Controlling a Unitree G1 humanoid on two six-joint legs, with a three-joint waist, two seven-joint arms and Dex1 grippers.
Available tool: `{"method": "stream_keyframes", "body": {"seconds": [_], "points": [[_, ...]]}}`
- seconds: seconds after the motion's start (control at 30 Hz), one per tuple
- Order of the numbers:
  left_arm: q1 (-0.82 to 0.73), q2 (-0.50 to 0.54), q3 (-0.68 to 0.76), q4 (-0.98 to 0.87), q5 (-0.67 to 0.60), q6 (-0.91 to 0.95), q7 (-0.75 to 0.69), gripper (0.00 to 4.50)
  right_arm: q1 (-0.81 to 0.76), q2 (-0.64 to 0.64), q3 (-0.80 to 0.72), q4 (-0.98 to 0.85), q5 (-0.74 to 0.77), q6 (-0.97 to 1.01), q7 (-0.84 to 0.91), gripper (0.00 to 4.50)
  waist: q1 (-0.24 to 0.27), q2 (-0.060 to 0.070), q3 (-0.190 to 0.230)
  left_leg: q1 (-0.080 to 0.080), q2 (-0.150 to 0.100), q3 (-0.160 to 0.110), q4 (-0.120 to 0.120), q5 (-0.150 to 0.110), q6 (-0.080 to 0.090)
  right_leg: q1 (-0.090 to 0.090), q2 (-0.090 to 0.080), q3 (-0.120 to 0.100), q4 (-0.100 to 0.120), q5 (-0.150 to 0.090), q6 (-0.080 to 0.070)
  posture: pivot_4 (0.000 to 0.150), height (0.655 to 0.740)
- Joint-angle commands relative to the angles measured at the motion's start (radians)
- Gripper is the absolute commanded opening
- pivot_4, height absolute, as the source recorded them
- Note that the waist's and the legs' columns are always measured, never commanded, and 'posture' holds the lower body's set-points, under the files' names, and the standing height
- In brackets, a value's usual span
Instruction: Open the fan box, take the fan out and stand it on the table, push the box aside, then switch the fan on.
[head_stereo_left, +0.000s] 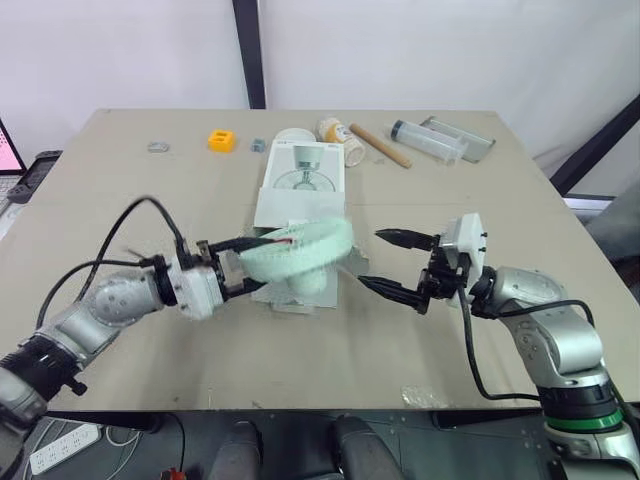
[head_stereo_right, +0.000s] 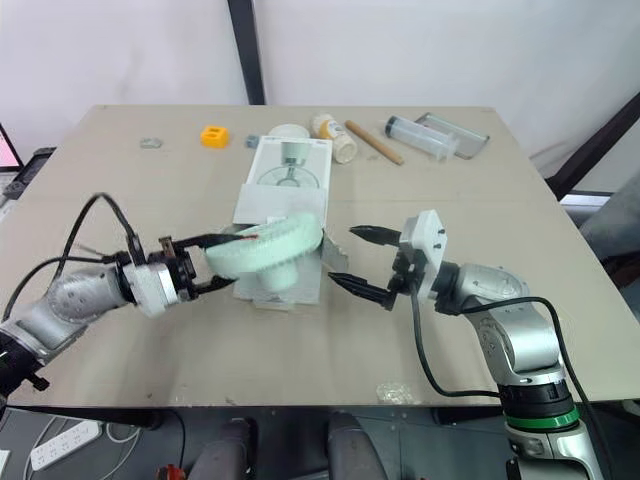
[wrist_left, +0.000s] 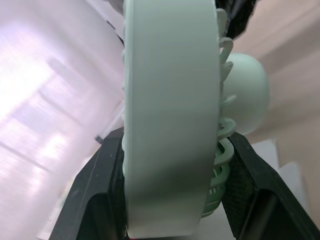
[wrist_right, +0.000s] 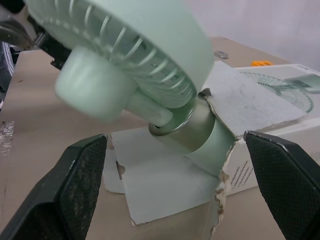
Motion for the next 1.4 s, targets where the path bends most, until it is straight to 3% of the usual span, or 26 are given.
{"method": "stream_keyframes", "body": {"seconds": [0.03, 0.17, 0.5, 0.73, 0.87, 1.1, 1.4], "points": [[0.048, 0.011, 0.064, -0.113, -0.154, 0.264, -0.141, 1.87, -0.009, -0.007, -0.028, -0.010, 0.016, -0.030, 0.022, 4.50, -0.001, 0.000, 0.000, 0.000, 0.000, 0.000, 0.000, 0.000, 0.000, 0.000, 0.000, 0.000, 0.000, -0.001, 0.001, 0.150, 0.7400], [0.060, 0.018, 0.187, -0.191, -0.294, 0.556, -0.201, 1.87, 0.005, -0.023, -0.034, -0.055, 0.097, -0.001, 0.100, 4.50, -0.001, 0.000, 0.000, 0.000, 0.000, 0.000, 0.001, 0.000, 0.000, 0.001, 0.000, 0.000, 0.000, -0.003, 0.006, 0.150, 0.7400], [0.055, 0.000, 0.398, -0.267, -0.419, 1.041, -0.298, 1.87, 0.000, -0.034, -0.031, -0.046, 0.100, -0.021, 0.125, 4.50, -0.006, 0.000, 0.000, 0.000, 0.001, 0.000, 0.001, 0.000, 0.001, 0.001, 0.001, 0.000, 0.000, -0.004, 0.005, 0.150, 0.7400], [0.004, 0.106, 0.540, -0.274, -0.535, 1.370, -0.337, 1.87, -0.022, -0.016, -0.015, -0.034, 0.090, -0.016, 0.098, 4.50, -0.011, 0.000, 0.000, 0.000, 0.001, 0.000, 0.001, -0.001, 0.001, 0.000, 0.002, 0.000, 0.000, -0.005, 0.005, 0.150, 0.7400], [0.012, 0.158, 0.665, -0.280, -0.597, 1.515, -0.268, 1.87, -0.036, 0.003, 0.005, -0.023, 0.077, -0.024, 0.090, 4.50, -0.013, 0.000, 0.001, 0.000, 0.002, 0.000, 0.001, -0.001, 0.001, -0.001, 0.003, 0.000, 0.000, -0.005, 0.005, 0.150, 0.7400], [0.137, 0.244, 0.971, -0.277, -0.596, 1.713, -0.143, 1.87, -0.064, 0.049, 0.038, -0.005, 0.054, -0.039, 0.077, 4.50, -0.017, 0.000, 0.002, -0.002, 0.004, 0.001, 0.000, -0.001, 0.001, -0.004, 0.004, 0.000, 0.000, -0.006, 0.004, 0.150, 0.7400], [0.303, 0.288, 1.247, -0.274, -0.422, 1.805, -0.135, 1.87, -0.092, 0.084, 0.064, 0.028, 0.026, -0.058, 0.086, 4.50, -0.015, 0.000, 0.002, -0.002, 0.005, 0.001, -0.001, -0.001, 0.001, -0.005, 0.005, -0.001, 0.000, -0.006, 0.002, 0.150, 0.7400]]}}
